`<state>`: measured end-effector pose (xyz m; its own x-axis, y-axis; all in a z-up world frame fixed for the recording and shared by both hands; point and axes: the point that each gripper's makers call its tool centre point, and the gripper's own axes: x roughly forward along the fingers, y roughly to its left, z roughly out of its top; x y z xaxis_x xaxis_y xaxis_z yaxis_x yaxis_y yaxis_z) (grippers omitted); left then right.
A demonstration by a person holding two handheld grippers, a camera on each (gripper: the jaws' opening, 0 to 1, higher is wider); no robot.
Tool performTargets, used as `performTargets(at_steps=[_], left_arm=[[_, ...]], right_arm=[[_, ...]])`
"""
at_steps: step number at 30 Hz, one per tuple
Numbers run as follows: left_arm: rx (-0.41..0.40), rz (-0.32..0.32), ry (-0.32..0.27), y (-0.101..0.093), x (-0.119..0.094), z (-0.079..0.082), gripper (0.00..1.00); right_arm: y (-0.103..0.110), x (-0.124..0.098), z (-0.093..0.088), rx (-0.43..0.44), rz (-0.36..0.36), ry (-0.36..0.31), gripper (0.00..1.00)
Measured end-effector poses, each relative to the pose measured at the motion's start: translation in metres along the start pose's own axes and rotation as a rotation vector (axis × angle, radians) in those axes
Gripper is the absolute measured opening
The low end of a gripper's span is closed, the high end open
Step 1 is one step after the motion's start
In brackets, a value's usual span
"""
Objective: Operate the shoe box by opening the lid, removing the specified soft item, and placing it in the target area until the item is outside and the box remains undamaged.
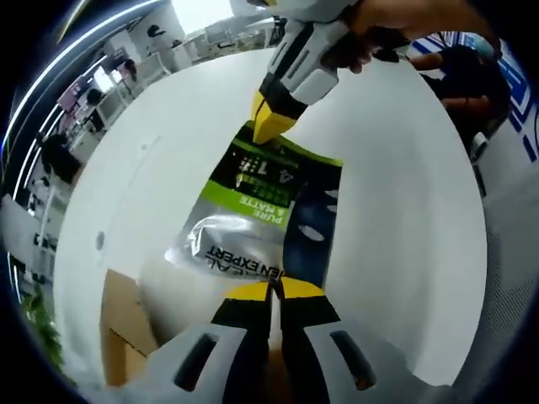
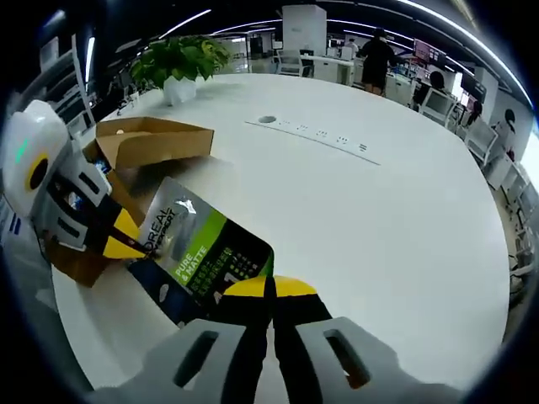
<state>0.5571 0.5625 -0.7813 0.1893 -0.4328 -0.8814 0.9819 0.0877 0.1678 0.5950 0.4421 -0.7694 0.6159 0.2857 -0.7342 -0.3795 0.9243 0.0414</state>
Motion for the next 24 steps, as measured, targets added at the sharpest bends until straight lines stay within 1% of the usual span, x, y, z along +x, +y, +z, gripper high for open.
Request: performTargets(at_steps=[7, 9, 13, 16, 21, 24], left_arm=[[0.025, 0.0, 0.03, 0.001, 0.008, -0.004, 0.0], [0.042, 0.004, 0.05, 0.001, 0.01, -0.008, 0.0], [0.056, 0.01, 0.047, 0.003, 0.009, -0.007, 0.01], [0.045, 0.012, 0.048, 0.004, 0.009, -0.007, 0.01], [0.05, 0.016, 0.055, 0.003, 0.007, -0.007, 0.02], [0.042, 0.018, 0.057, 0.004, 0.006, -0.007, 0.03]], right_arm=[[-0.001, 0.01, -0.003, -0.012, 0.007, -0.002, 0.0], [-0.002, 0.014, -0.004, -0.015, 0.005, 0.0, 0.0], [-0.005, 0.019, -0.008, -0.009, 0.003, 0.009, 0.0], [-0.005, 0.022, -0.009, 0.0, 0.004, 0.012, 0.0], [-0.005, 0.026, -0.01, 0.002, -0.001, 0.014, 0.0], [-0.007, 0.028, -0.011, 0.019, -0.008, 0.014, 0.0]])
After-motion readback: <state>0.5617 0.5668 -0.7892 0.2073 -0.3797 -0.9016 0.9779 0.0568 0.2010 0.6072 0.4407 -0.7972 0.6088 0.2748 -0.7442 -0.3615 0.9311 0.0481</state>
